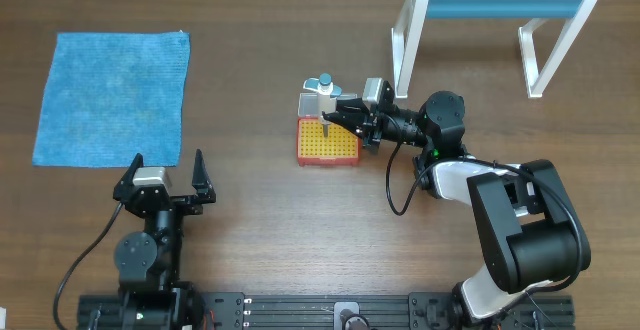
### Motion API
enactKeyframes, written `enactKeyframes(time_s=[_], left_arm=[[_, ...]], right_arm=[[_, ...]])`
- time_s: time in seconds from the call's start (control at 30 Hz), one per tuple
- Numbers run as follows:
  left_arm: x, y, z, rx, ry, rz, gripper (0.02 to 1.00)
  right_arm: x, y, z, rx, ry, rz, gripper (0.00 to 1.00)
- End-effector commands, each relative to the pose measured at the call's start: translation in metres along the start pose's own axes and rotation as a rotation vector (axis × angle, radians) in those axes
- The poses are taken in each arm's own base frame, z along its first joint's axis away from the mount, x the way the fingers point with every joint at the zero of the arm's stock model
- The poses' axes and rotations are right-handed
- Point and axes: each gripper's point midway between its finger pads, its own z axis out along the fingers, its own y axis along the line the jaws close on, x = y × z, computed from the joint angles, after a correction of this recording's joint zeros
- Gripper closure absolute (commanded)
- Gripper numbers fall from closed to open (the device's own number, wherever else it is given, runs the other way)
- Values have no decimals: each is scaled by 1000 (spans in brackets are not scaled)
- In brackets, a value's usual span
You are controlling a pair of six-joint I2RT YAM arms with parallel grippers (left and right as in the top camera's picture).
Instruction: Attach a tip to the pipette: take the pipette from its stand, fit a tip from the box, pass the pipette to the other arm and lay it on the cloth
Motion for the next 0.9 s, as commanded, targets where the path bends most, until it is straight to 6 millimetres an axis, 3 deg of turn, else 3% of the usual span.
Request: enactKeyframes(time_s=[0.03,0.17,0.6,0.73,0.9], left_arm=[[1,3,0,-18,2,-5,20],[1,3,0,-18,2,-5,20],[1,3,0,-18,2,-5,23],[1,3,0,-18,2,-5,23],[1,3,0,-18,2,-5,23]], right_arm=[[13,4,0,6,23,22,921],[12,4,0,4,20,18,923],[-30,3,1,-26,-45,17,923],[-48,-1,-1,-47,-65,22,923],[-89,8,-11,-79,-104,-16,923]])
